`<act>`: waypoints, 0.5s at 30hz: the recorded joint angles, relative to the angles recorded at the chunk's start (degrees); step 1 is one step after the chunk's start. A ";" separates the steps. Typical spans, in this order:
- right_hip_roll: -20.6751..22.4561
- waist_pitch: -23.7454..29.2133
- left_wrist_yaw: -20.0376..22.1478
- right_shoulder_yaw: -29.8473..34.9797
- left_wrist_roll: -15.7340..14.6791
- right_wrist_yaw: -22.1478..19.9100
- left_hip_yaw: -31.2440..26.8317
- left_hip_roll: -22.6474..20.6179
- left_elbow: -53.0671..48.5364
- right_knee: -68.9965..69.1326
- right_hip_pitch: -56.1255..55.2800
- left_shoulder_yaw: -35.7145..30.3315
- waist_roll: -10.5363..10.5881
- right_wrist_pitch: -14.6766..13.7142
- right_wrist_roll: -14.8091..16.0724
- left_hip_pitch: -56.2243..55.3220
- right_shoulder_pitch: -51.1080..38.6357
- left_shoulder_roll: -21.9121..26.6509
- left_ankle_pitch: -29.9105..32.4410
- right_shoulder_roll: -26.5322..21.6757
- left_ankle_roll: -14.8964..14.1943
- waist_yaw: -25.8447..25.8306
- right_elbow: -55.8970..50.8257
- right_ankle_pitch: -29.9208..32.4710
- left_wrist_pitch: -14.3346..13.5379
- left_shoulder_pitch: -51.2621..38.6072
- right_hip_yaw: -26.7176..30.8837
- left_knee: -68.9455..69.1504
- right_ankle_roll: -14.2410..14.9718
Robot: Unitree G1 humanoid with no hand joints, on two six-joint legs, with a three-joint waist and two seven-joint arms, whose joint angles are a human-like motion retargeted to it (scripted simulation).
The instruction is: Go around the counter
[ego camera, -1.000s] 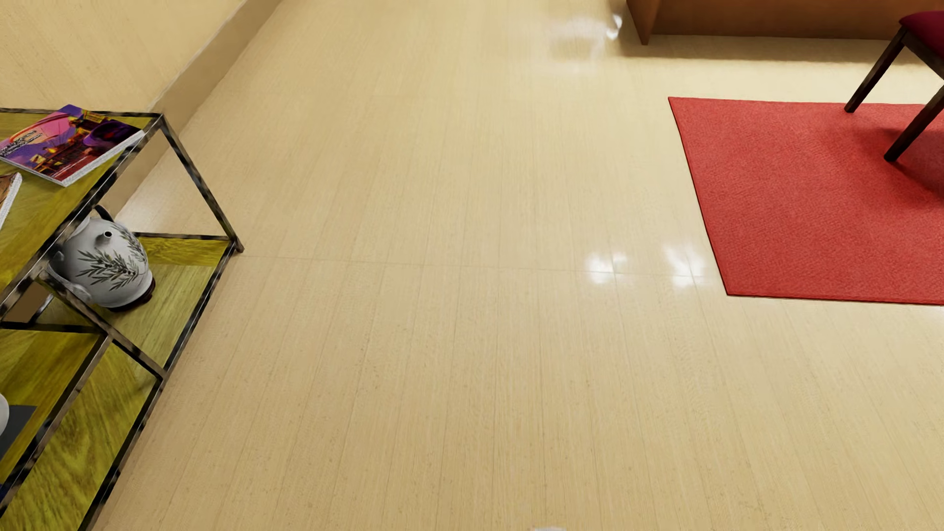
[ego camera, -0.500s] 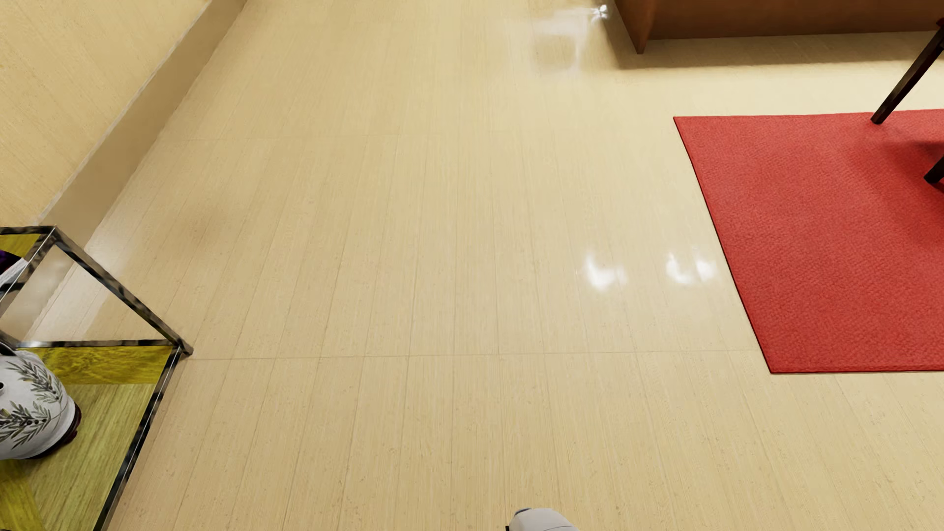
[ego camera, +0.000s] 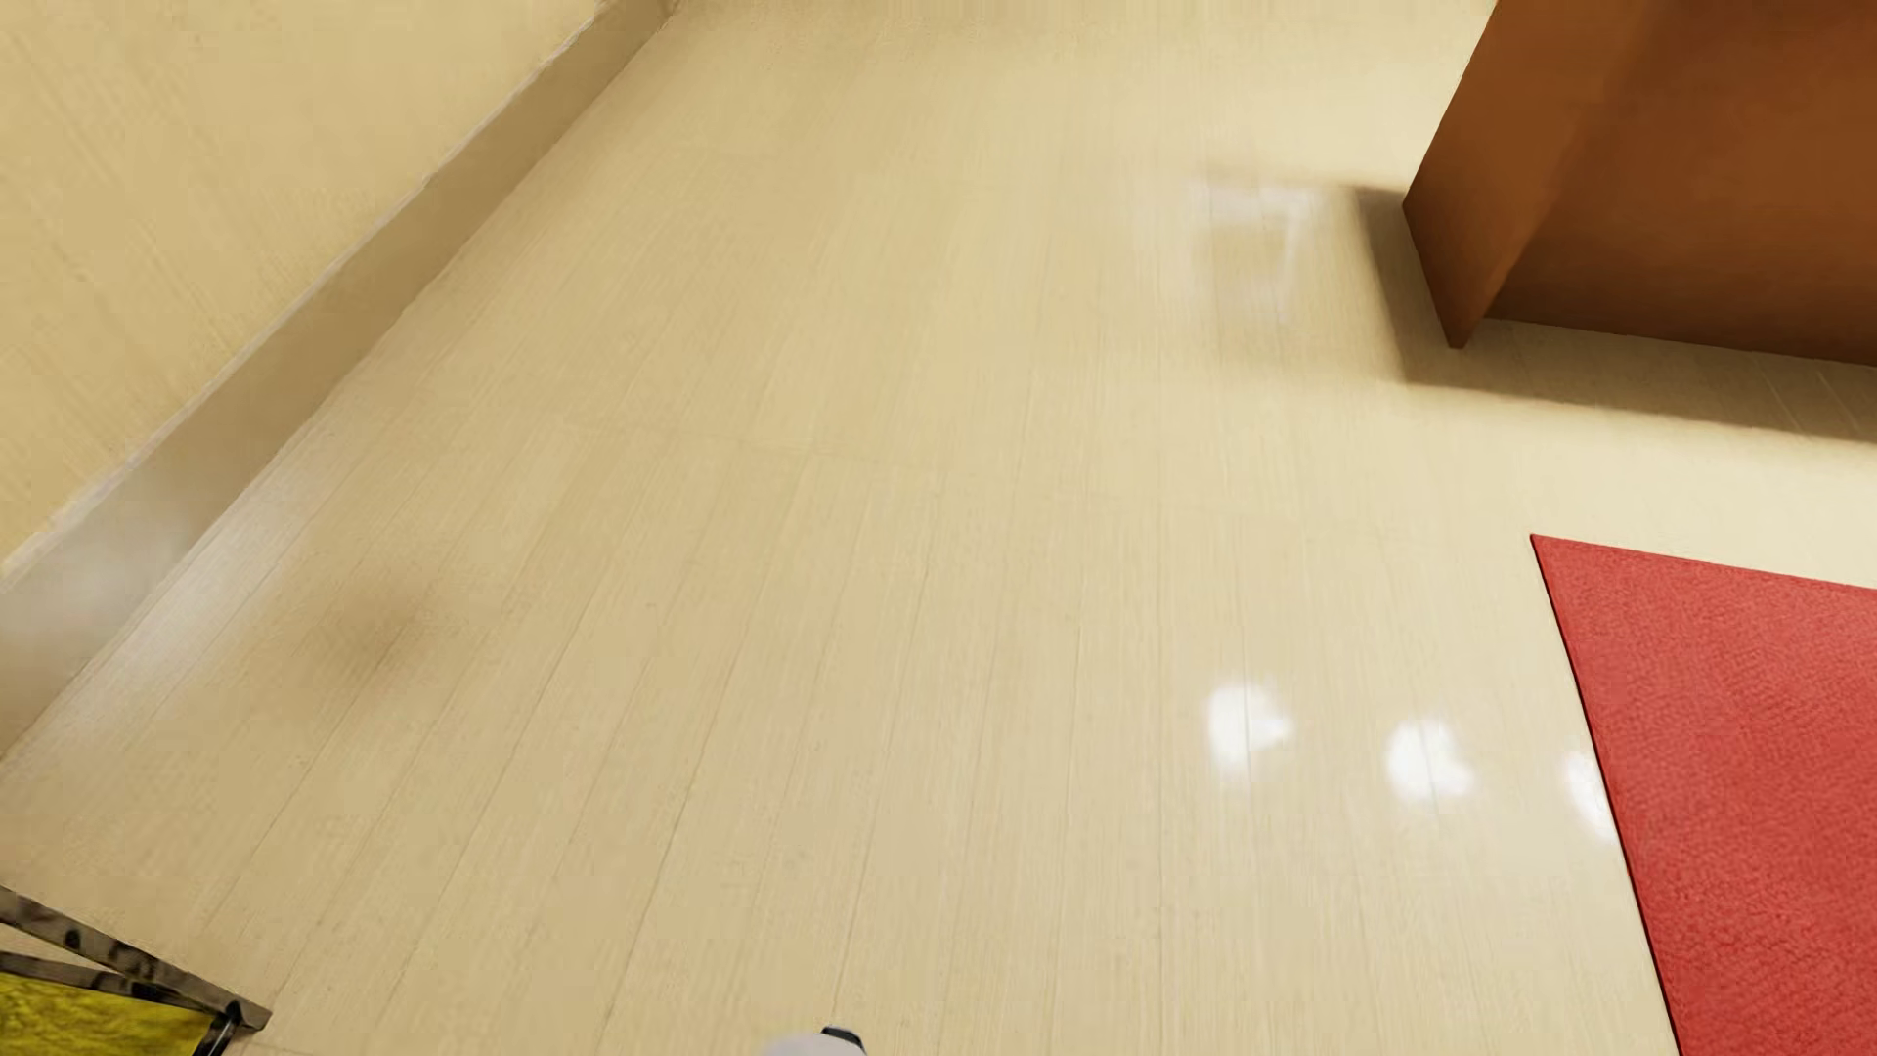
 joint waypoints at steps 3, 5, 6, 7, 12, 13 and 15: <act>1.42 0.75 0.00 1.03 0.00 0.00 0.00 -0.63 -1.62 8.85 -16.03 2.43 2.93 0.00 0.00 17.84 2.47 0.37 -12.89 0.03 0.00 -9.05 1.61 -15.97 0.00 -3.16 0.00 -7.53 0.00; 2.31 1.69 0.00 0.73 0.00 0.00 0.00 1.78 -8.26 -4.17 -22.59 2.81 5.36 0.00 0.00 30.24 3.95 2.36 -21.63 -0.55 0.00 -15.54 2.21 -16.52 0.00 -4.45 0.00 -13.69 0.00; 1.74 1.63 0.00 0.29 0.00 0.00 0.00 2.70 -10.59 -12.85 -25.67 3.62 5.90 0.00 0.00 34.89 4.61 3.10 -26.29 -0.81 0.00 -17.98 2.06 -15.38 0.00 -5.70 0.00 -15.86 0.00; 1.02 1.33 0.00 -0.20 0.00 0.00 0.00 3.30 -12.29 -22.64 -27.98 4.97 5.95 0.00 0.00 38.96 5.15 3.74 -30.63 -0.76 0.00 -19.66 2.08 -13.63 0.00 -7.13 0.00 -17.27 0.00; -0.76 -1.07 0.00 0.57 0.00 0.00 0.00 9.49 -15.30 -28.96 -35.40 10.38 6.74 0.00 0.00 50.78 6.69 3.58 -26.53 -0.02 0.00 -24.98 6.05 -11.90 0.00 -9.29 0.00 -12.47 0.00; 0.83 -2.02 0.00 1.01 0.00 0.00 0.00 11.38 -13.02 -22.84 -36.32 10.36 7.79 0.00 0.00 49.75 6.93 2.28 -17.25 0.23 0.00 -24.94 8.12 -9.79 0.00 -7.90 0.00 -6.03 0.00; 6.27 -1.09 0.00 0.21 0.00 0.00 0.00 13.22 -7.70 -16.71 -31.51 10.48 9.19 0.00 0.00 41.48 6.36 0.49 -0.28 0.69 0.00 -22.79 10.04 -13.54 0.00 -5.60 0.00 16.78 0.00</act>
